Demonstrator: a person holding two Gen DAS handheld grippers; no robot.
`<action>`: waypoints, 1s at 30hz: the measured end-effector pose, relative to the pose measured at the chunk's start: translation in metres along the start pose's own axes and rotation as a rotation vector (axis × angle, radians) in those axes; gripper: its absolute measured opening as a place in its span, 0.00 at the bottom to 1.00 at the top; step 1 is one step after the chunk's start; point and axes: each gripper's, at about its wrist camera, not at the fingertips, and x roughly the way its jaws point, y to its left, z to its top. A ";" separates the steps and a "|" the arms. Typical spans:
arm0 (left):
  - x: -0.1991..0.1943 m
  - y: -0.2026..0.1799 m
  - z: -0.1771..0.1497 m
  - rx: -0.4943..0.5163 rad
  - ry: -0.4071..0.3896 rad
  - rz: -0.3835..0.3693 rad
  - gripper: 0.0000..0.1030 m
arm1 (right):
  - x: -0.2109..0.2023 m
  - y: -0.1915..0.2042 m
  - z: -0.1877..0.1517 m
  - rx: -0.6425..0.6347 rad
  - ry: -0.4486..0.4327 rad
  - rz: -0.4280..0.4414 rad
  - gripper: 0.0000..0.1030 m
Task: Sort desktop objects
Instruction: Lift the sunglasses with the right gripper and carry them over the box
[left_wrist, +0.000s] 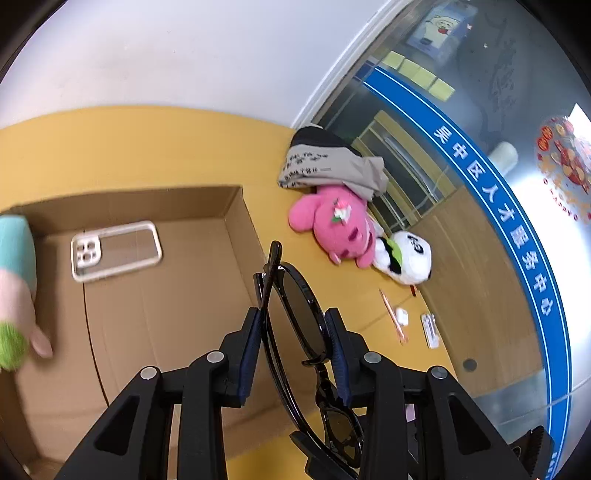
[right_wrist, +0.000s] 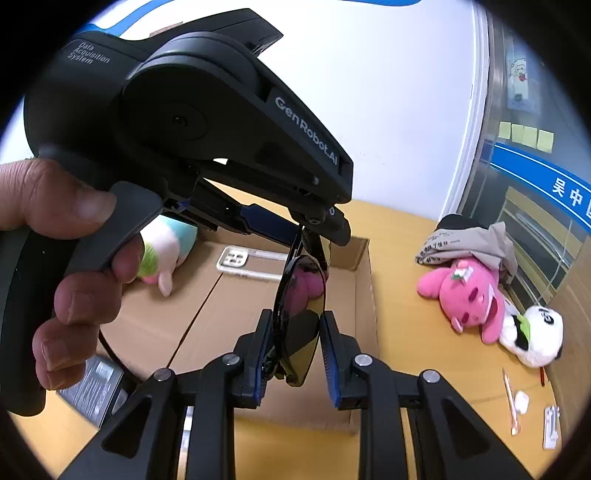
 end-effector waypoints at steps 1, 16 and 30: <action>0.003 0.000 0.009 -0.003 0.000 0.003 0.35 | 0.004 -0.003 0.005 0.006 0.001 0.003 0.23; 0.084 0.061 0.124 -0.048 0.095 0.068 0.35 | 0.123 -0.041 0.082 0.088 0.109 0.071 0.23; 0.221 0.142 0.088 -0.163 0.328 0.059 0.35 | 0.242 -0.056 0.018 0.169 0.401 0.105 0.23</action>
